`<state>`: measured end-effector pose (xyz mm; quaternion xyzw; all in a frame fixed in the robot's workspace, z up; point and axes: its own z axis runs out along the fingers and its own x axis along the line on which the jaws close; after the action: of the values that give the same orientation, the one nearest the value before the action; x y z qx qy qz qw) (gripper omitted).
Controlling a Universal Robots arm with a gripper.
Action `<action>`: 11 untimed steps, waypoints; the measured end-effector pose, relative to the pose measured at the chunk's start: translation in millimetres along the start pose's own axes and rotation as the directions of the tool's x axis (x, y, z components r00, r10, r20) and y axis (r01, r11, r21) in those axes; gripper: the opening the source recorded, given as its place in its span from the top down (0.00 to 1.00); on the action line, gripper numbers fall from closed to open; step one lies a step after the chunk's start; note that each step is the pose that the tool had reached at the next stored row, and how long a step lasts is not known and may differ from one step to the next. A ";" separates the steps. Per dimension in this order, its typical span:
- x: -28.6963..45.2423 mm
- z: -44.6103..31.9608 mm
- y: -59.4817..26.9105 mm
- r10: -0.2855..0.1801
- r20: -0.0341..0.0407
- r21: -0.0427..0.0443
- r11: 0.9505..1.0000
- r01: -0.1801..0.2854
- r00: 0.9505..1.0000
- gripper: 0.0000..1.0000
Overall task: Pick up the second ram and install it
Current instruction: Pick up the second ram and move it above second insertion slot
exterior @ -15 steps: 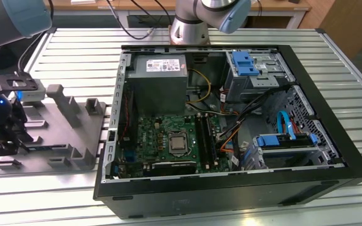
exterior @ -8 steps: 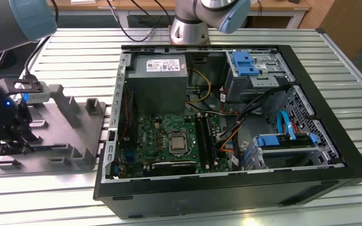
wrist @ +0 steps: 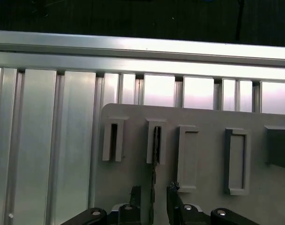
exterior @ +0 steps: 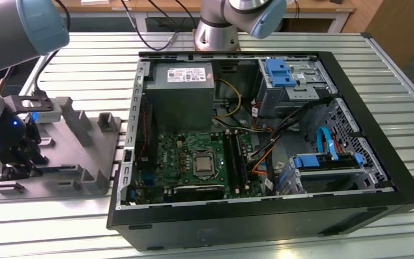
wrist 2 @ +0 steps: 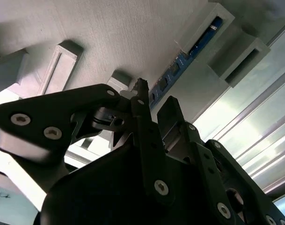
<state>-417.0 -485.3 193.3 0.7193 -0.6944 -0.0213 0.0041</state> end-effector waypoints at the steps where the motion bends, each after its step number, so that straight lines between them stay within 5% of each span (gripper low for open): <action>1: 0.0 1.2 0.0 0.000 0.000 0.000 1.000 0.000 1.000 0.64; 11: 0.1 3.5 -0.1 0.000 0.000 0.000 1.000 0.000 1.000 0.66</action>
<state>-417.0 -485.2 189.8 0.7192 -0.6944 -0.0213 0.0042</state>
